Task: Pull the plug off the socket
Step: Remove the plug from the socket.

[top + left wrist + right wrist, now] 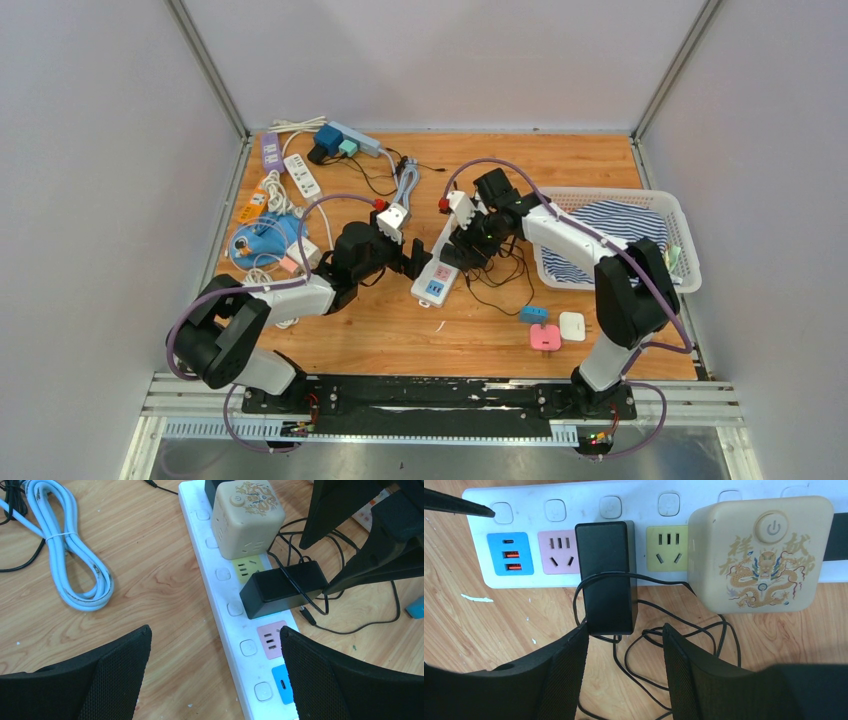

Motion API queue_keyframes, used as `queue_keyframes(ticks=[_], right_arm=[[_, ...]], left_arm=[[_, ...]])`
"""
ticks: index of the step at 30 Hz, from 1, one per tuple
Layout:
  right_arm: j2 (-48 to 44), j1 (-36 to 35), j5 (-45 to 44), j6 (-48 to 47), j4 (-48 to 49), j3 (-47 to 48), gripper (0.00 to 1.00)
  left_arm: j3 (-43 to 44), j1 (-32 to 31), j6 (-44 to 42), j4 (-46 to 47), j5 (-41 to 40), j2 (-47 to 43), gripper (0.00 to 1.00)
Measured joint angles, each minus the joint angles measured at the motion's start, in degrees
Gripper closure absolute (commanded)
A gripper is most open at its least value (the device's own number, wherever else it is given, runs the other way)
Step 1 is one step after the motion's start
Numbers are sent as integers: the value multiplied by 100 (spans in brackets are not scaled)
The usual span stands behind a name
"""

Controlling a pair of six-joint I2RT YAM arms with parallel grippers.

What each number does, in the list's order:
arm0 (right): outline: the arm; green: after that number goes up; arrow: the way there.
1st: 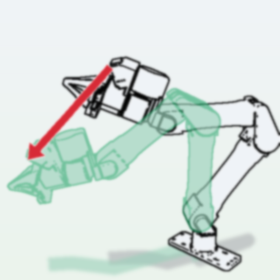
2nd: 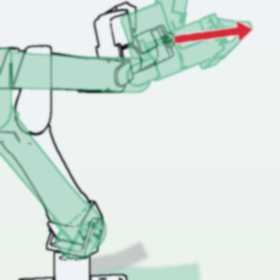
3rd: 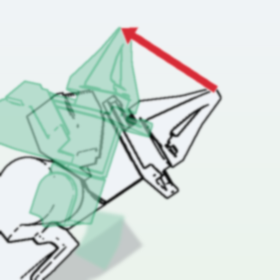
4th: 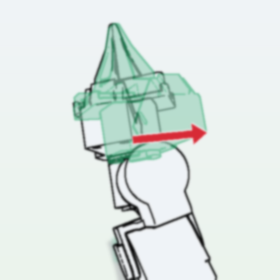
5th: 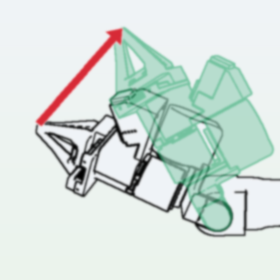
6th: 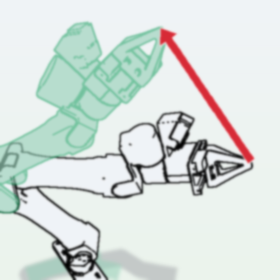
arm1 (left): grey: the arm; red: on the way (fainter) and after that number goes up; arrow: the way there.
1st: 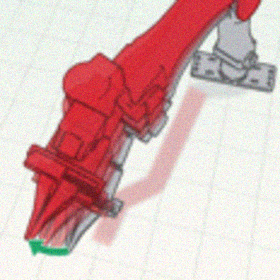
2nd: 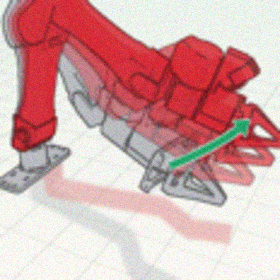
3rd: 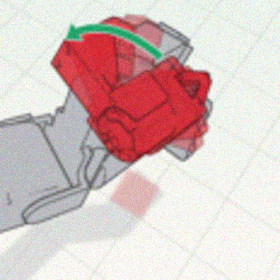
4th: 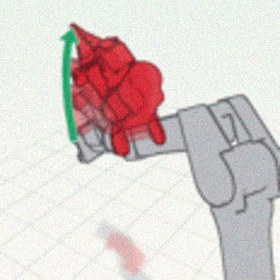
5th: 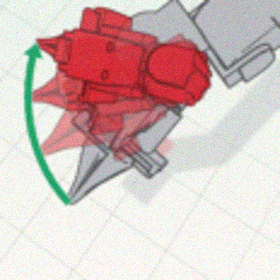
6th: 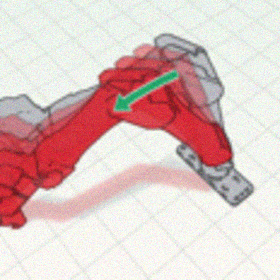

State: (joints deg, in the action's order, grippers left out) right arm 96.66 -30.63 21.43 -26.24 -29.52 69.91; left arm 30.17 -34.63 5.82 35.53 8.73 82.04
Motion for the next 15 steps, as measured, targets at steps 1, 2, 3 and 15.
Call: queue_keyframes(ticks=[1, 2, 3, 15], right_arm=[[2, -4, -13, 7, 2, 2, 43], [9, -24, -39, 17, 2, 13, 43], [28, -35, -55, 33, 0, 37, 43], [310, -223, -146, 142, 142, 96, 49]], left_arm=[[0, 0, 0, 0, 0, 0, 0], [0, 0, 2, 2, 0, 0, 0], [-2, 0, 2, 9, 0, 0, 0], [-9, 0, 13, 42, -2, 0, 0]])
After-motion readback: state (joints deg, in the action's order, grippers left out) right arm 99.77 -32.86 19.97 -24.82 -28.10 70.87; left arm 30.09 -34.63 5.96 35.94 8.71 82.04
